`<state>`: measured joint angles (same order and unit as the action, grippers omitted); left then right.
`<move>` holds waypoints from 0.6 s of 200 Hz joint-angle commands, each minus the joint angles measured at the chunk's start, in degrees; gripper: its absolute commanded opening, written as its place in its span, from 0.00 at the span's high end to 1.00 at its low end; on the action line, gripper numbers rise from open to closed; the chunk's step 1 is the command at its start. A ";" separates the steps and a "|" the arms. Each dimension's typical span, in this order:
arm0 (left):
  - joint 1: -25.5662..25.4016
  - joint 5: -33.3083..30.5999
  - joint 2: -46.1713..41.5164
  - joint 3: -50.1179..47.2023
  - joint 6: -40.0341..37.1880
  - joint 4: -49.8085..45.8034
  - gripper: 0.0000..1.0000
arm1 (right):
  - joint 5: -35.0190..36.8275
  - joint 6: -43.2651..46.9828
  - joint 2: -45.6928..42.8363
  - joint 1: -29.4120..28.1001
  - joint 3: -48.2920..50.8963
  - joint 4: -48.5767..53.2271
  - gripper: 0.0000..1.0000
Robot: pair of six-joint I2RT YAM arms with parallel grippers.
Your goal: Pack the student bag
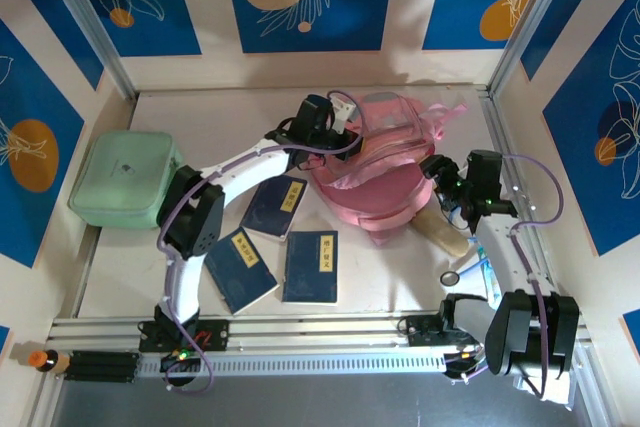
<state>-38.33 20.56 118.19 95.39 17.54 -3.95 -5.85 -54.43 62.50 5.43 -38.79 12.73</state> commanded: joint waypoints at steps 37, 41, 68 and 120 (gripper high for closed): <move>0.81 -5.35 6.56 8.01 1.00 -3.23 0.78 | 4.53 5.95 -2.92 -2.78 -6.58 8.87 0.25; 0.86 -5.52 6.17 7.85 0.96 -3.58 0.71 | 4.61 6.62 -2.76 -3.17 -7.14 9.49 0.25; 1.75 -7.21 -0.20 2.39 1.67 -4.87 0.46 | 6.42 11.19 -1.63 -8.30 -11.26 14.48 0.24; 8.56 -12.64 -18.85 -20.51 7.05 -5.58 0.15 | 12.18 15.84 3.52 -26.38 -14.95 20.19 0.24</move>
<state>-33.69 11.84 108.18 81.89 21.69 -8.40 2.52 -42.33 63.40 -14.37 -52.21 27.46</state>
